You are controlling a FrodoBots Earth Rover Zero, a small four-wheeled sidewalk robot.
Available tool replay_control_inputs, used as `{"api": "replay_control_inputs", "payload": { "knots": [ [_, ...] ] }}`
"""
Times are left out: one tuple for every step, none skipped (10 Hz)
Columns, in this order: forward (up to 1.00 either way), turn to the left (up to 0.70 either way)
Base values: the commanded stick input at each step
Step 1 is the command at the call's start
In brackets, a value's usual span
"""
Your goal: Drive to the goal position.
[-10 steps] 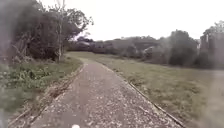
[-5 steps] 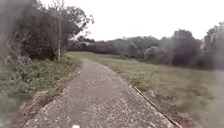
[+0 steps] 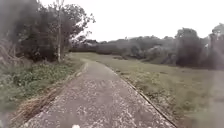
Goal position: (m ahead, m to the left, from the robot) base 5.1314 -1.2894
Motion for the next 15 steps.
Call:
{"api": "replay_control_inputs", "payload": {
  "knots": [
    [0.70,0.00],
    [0.70,0.00],
    [0.70,0.00],
    [0.70,0.00],
    [0.70,0.00],
    [0.70,0.00],
    [0.70,0.00],
    [0.70,0.00],
    [0.70,0.00],
    [0.70,0.00],
    [0.70,0.00],
    [0.70,0.00],
    [0.70,0.00],
    [0.70,0.00],
    [0.70,0.00]
  ]
}}
